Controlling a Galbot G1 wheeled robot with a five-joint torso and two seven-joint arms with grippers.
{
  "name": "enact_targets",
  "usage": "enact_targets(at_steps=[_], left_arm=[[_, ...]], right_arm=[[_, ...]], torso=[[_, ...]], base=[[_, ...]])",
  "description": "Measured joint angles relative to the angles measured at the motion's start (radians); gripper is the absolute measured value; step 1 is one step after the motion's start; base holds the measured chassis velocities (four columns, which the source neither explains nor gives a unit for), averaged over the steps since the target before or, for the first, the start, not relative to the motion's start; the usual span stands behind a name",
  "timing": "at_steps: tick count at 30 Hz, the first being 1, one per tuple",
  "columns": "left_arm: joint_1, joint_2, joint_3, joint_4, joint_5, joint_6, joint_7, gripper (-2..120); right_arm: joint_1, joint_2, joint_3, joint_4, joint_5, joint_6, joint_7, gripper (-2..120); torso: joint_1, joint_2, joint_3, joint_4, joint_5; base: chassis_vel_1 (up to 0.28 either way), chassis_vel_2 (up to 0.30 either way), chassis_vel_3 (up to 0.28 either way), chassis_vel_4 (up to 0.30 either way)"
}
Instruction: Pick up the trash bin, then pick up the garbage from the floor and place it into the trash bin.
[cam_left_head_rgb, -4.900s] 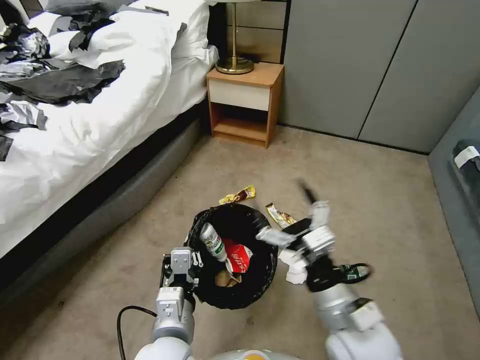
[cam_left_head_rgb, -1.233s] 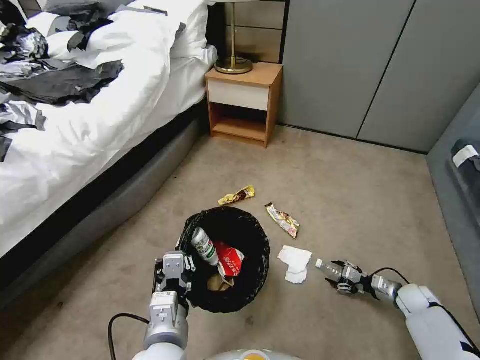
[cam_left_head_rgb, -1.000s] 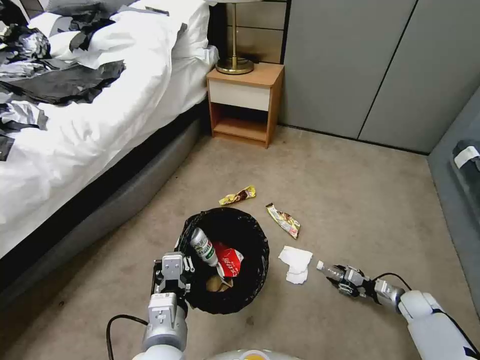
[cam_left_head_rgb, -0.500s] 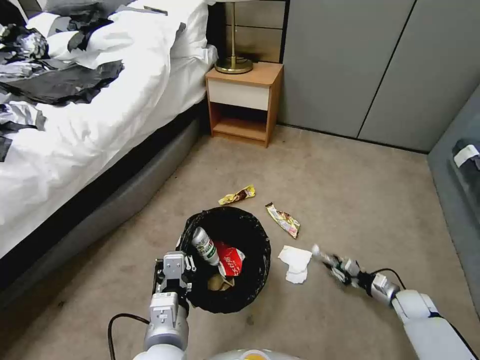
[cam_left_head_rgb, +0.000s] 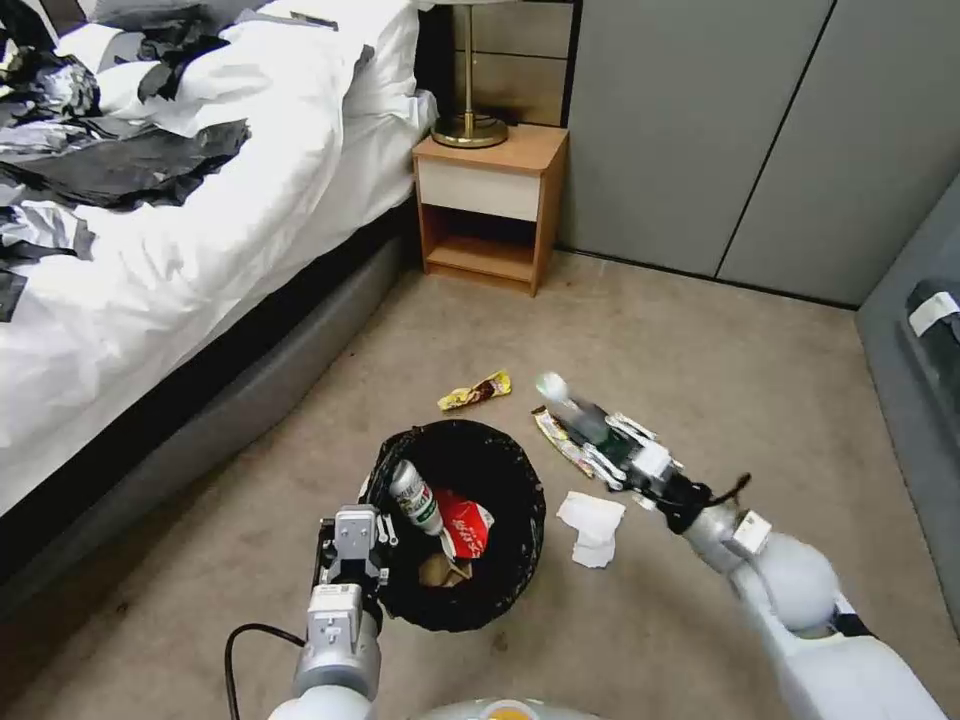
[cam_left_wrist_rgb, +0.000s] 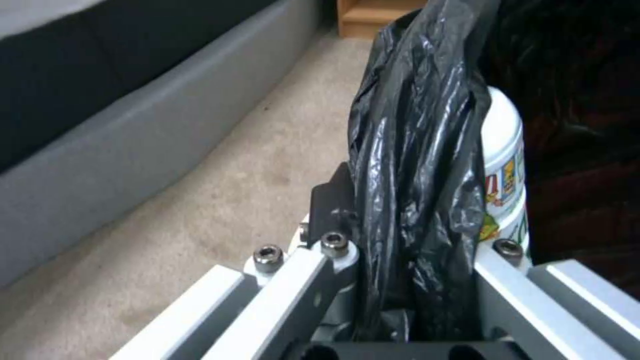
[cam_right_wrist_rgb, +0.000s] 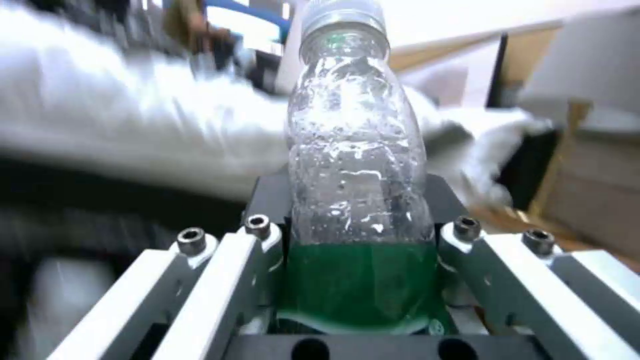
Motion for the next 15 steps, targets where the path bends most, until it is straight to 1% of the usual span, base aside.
enact_targets(at_steps=[2, 3, 5, 6, 8, 9, 10, 11, 12, 14, 15], left_arm=[[-0.001, -0.002, 0.007, 0.001, 0.001, -0.001, 0.001, 1], [-0.001, -0.002, 0.007, 0.001, 0.001, -0.001, 0.001, 1], [-0.002, -0.003, 0.012, 0.003, 0.001, -0.001, 0.001, 1], [-0.002, -0.003, 0.012, 0.003, 0.001, -0.001, 0.001, 1], [-0.005, -0.003, 0.015, 0.004, 0.002, -0.002, 0.001, 1], [-0.005, -0.005, 0.021, 0.004, 0.002, -0.003, 0.001, 1], [-0.005, -0.005, 0.021, 0.004, 0.002, -0.003, 0.001, 1], [-0.005, -0.007, 0.024, 0.004, 0.002, -0.003, 0.002, 1], [-0.005, -0.007, 0.024, 0.004, 0.002, -0.003, 0.002, 1], [-0.005, -0.011, 0.026, 0.004, 0.003, -0.003, 0.002, 1], [-0.005, -0.011, 0.026, 0.004, 0.003, -0.003, 0.002, 1]], right_arm=[[-0.004, 0.008, -0.103, 0.058, -0.003, -0.026, 0.072, 25], [-0.004, 0.008, -0.103, 0.058, -0.003, -0.026, 0.072, 25], [-0.011, 0.011, -0.186, 0.071, -0.03, -0.049, 0.103, 25], [-0.011, 0.011, -0.186, 0.071, -0.03, -0.049, 0.103, 25], [-0.013, 0.023, -0.252, 0.016, -0.09, -0.052, 0.112, 25], [0.006, 0.059, -0.302, -0.105, -0.159, -0.036, 0.136, 25], [0.006, 0.059, -0.302, -0.105, -0.159, -0.036, 0.136, 25], [0.016, 0.074, -0.307, -0.145, -0.17, -0.029, 0.142, 25], [0.016, 0.074, -0.307, -0.145, -0.17, -0.029, 0.142, 25], [0.033, 0.099, -0.306, -0.223, -0.182, -0.013, 0.147, 25], [0.033, 0.099, -0.306, -0.223, -0.182, -0.013, 0.147, 25]], torso=[[0.0, 0.0, 0.0, 0.0002, 0.0003], [0.0, 0.0, 0.0, 0.0002, 0.0003], [0.0, 0.0, 0.0, 0.0, 0.0003], [0.0, 0.0, 0.0, 0.0, 0.0003], [0.0, 0.0, 0.0, -0.0002, 0.0002], [0.0, 0.0, 0.0, -0.0001, 0.0004], [0.0, 0.0, 0.0, -0.0001, 0.0004], [0.0, 0.0, 0.0, 0.0, 0.0006], [0.0, 0.0, 0.0, 0.0, 0.0006], [0.0, 0.0, 0.0, 0.0, 0.0006], [0.0, 0.0, 0.0, 0.0, 0.0006]], base=[[0.0, 0.0, 0.0, 0.0], [0.0, 0.0, 0.0, 0.0], [0.0, 0.0, 0.0, 0.0], [0.0, 0.0, 0.0, 0.0], [0.0, 0.0, 0.0, 0.0], [0.0, 0.0, 0.0, 0.0], [0.0, 0.0, 0.0, 0.0], [0.0, 0.0, 0.0, 0.0], [0.0, 0.0, 0.0, 0.0], [0.0, 0.0, 0.0, 0.0], [0.0, 0.0, 0.0, 0.0]])
